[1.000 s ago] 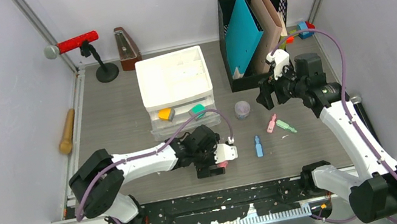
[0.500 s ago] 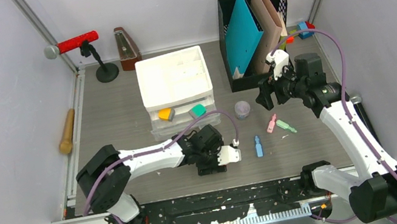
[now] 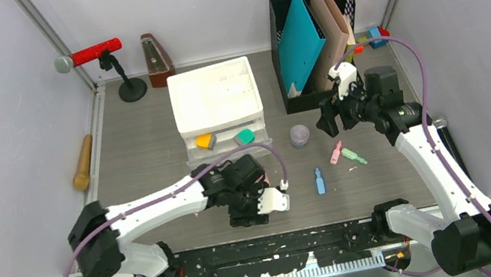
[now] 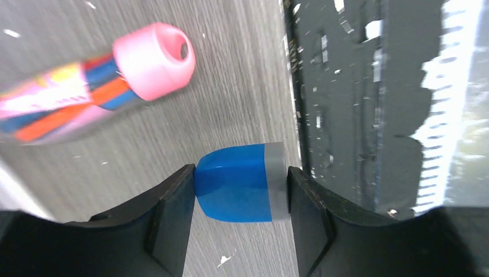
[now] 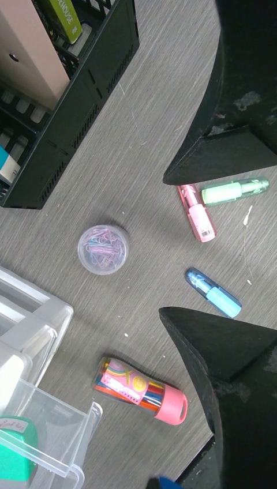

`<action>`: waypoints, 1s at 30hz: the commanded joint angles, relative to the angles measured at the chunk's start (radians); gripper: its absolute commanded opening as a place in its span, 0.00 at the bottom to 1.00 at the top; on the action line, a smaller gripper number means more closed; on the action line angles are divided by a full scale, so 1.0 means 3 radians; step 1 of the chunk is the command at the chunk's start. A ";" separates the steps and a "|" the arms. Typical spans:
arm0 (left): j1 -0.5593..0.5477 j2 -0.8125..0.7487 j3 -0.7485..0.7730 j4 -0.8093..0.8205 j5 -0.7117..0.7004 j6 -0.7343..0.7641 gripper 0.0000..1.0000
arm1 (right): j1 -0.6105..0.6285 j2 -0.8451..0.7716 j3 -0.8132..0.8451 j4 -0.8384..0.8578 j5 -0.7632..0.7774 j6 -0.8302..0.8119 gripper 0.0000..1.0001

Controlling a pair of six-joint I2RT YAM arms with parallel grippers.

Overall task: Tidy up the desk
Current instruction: Pick up the stationery from the center of the board, then place the stationery in the drawer.

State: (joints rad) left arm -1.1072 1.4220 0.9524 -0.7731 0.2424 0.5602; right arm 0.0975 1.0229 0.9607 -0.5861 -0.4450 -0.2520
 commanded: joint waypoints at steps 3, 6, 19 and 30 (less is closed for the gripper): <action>-0.0021 -0.0666 0.0602 -0.0640 0.0333 0.0169 0.48 | -0.0013 0.0000 0.0000 0.0038 -0.0028 -0.0029 0.83; -0.0014 -0.0813 0.0805 -0.0580 0.0017 0.0158 0.47 | -0.0013 -0.0006 0.0003 0.0041 -0.0019 -0.0029 0.83; 0.0945 -0.0643 0.1644 -0.0307 -0.0532 -0.0180 0.43 | -0.0013 -0.0020 -0.0002 0.0029 -0.0043 -0.0034 0.83; 0.1216 -0.0259 0.1625 -0.0110 -0.0628 -0.0451 0.43 | -0.0013 -0.0030 -0.0006 0.0005 -0.0072 -0.0049 0.83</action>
State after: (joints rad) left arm -0.7467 1.3331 1.4246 -0.8547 0.0696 0.4675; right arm 0.0967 1.0233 0.9600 -0.5995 -0.4484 -0.2565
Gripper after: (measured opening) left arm 0.572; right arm 0.832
